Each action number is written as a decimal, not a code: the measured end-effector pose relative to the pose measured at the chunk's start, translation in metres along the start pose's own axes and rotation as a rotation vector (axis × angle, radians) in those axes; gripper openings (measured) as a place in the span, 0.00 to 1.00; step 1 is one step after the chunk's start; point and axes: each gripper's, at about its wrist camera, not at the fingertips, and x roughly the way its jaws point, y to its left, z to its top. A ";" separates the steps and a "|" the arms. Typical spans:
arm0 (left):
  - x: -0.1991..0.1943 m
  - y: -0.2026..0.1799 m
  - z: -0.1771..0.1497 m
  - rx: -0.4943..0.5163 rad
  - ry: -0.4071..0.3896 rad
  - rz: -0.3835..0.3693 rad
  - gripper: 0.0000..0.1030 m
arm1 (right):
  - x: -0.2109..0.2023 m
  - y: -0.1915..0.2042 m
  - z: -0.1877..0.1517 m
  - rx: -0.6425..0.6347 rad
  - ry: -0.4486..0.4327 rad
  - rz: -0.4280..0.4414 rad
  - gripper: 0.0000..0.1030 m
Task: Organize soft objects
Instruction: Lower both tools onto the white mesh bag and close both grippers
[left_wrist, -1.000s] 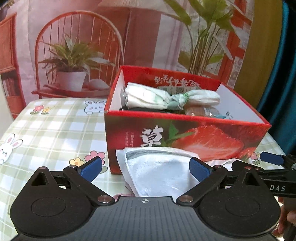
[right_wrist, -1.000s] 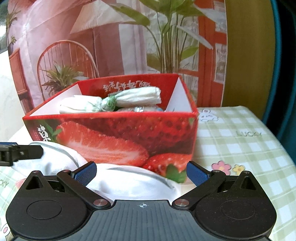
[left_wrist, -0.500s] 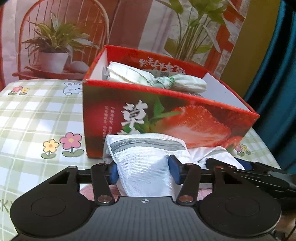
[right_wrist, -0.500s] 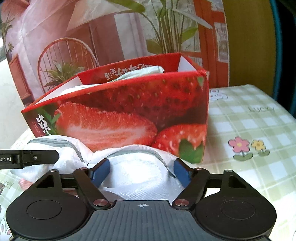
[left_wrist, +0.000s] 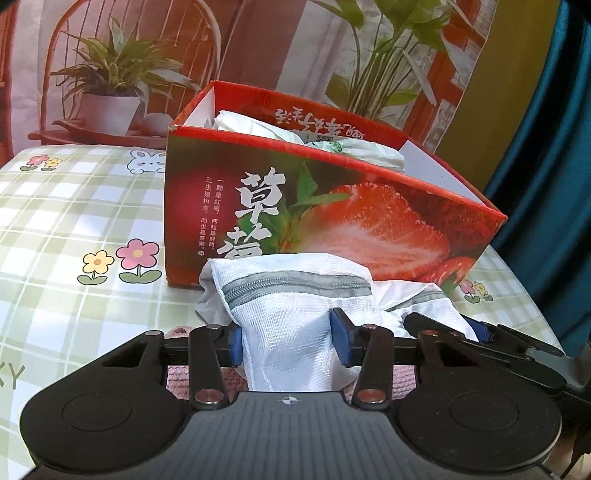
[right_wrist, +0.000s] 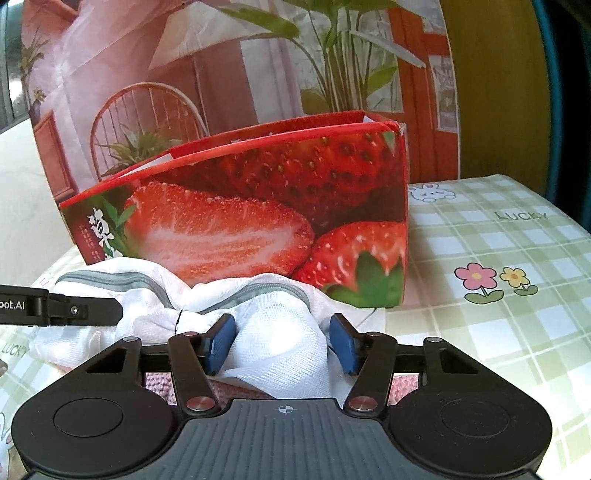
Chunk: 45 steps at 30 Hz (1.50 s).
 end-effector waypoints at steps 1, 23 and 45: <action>0.000 0.000 -0.001 -0.001 -0.001 0.000 0.47 | 0.000 -0.001 0.000 0.000 0.000 0.002 0.51; -0.006 0.000 -0.009 -0.022 -0.001 -0.027 0.39 | -0.006 -0.006 -0.004 0.034 -0.038 -0.001 0.60; -0.027 -0.008 -0.012 -0.022 -0.046 -0.065 0.31 | -0.025 -0.007 -0.002 0.059 -0.075 0.066 0.19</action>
